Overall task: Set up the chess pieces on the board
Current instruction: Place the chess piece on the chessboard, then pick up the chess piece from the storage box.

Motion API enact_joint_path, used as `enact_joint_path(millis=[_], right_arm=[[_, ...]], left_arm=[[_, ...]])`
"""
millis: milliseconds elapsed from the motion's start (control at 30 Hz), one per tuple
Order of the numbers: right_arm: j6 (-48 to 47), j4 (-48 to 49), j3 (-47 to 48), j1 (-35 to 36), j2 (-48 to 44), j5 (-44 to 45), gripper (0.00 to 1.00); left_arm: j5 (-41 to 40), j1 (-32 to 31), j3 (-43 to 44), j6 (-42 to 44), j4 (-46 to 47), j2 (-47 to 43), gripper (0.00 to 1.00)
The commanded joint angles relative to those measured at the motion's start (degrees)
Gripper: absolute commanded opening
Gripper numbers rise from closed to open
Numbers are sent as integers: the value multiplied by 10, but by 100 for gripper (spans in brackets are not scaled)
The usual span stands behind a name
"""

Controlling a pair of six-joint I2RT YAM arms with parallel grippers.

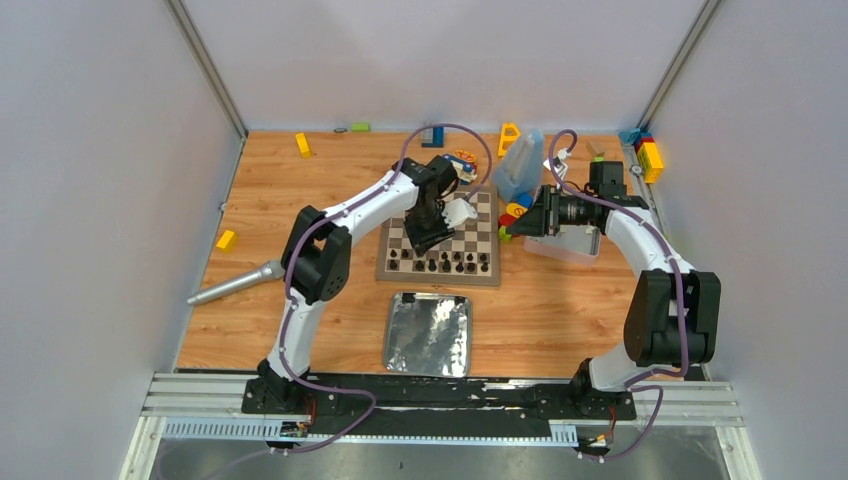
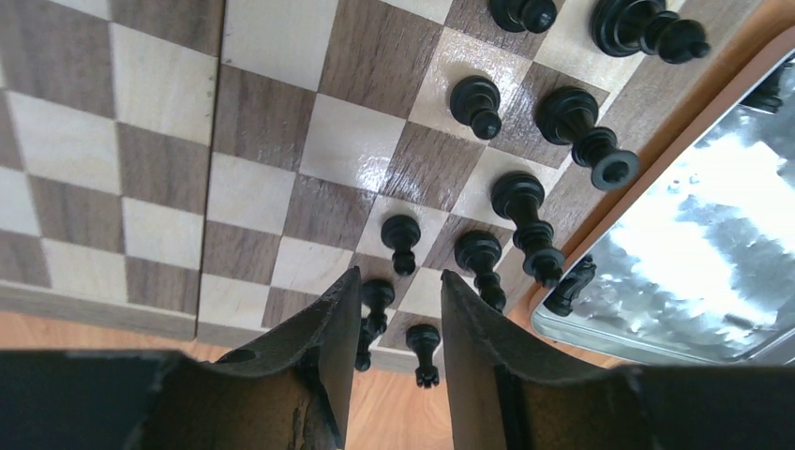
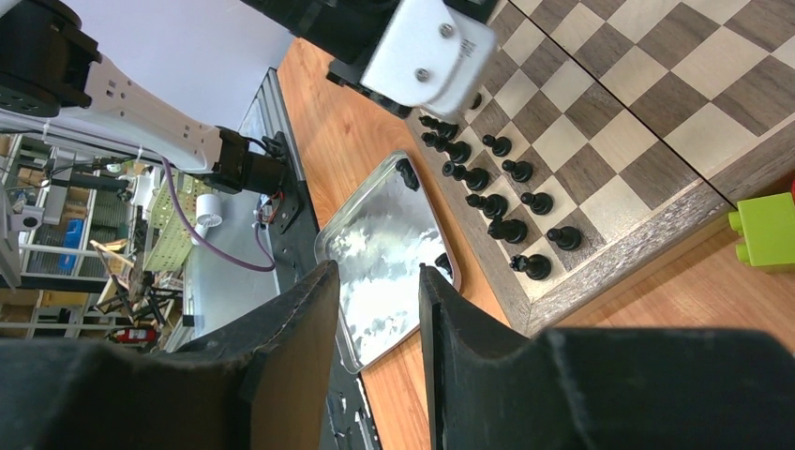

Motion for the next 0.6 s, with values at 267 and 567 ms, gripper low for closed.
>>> enact_joint_path(millis=[267,567], right_arm=[[-173,-50,-57,157,-115,206,43],[-215,18,-108,389,-103,491,44]], left_arm=[[30,70,-73,-27,103,-220,60],[61,148,-182,-40,150,-365,68]])
